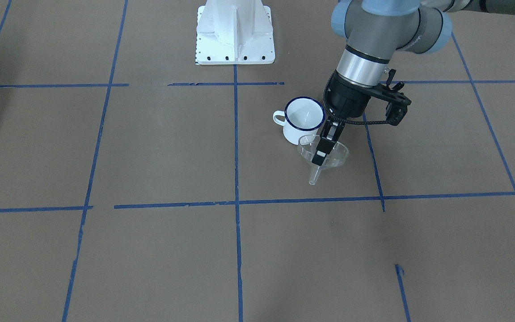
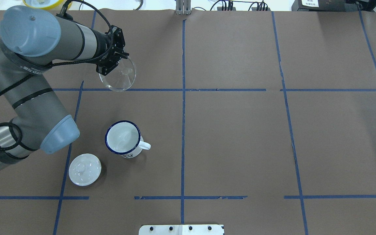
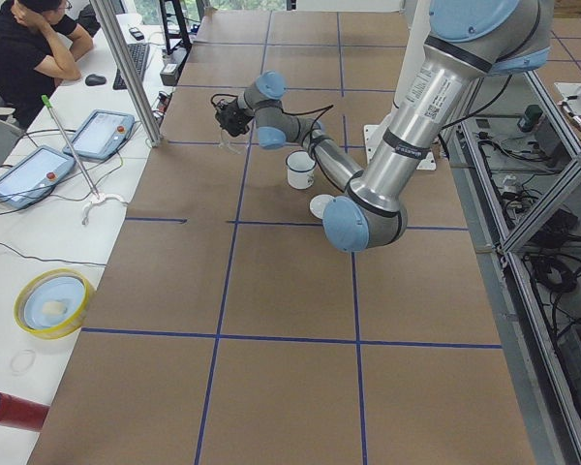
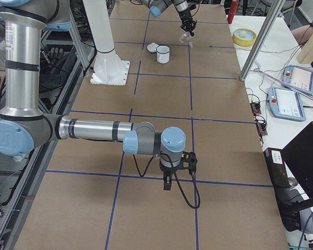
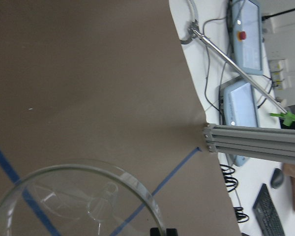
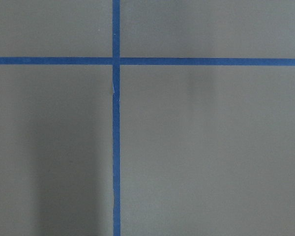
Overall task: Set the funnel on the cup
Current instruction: 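Lift the funnel with the left gripper and carry it over the mug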
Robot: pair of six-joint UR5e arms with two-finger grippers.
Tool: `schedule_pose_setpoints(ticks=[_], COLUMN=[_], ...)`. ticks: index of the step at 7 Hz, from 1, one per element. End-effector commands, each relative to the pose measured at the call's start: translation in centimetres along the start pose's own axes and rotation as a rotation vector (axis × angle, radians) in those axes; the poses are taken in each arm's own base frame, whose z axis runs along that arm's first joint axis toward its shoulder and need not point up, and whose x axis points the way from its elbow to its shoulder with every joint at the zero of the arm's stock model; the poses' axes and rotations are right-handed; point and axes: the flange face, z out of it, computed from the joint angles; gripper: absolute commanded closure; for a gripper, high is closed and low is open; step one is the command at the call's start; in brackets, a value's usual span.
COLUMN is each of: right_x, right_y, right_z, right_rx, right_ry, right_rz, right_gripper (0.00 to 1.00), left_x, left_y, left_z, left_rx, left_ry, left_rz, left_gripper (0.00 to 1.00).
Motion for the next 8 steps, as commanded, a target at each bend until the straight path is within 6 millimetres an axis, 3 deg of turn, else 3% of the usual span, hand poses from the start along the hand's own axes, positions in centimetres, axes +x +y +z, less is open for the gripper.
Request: schedule_pose_setpoints(ticks=[1,3,8], right_x=[0.0,0.0,0.0], right_y=[0.0,0.0,0.0], right_z=[0.0,0.0,0.0], right_rx=[0.000,0.000,0.000], right_ry=[0.000,0.000,0.000], right_rz=[0.000,0.000,0.000], right_gripper=[0.00,0.00,0.00], left_x=[-1.8,-3.7,-5.1], left_y=[4.1,7.3,7.7], left_z=[-1.4,-0.5,2.0], left_rx=[0.012,0.001,-0.080], left_ry=[-0.247,-0.408,-0.493], left_rz=[0.014,0.024,0.225], left_gripper=[1.00,1.00,1.00])
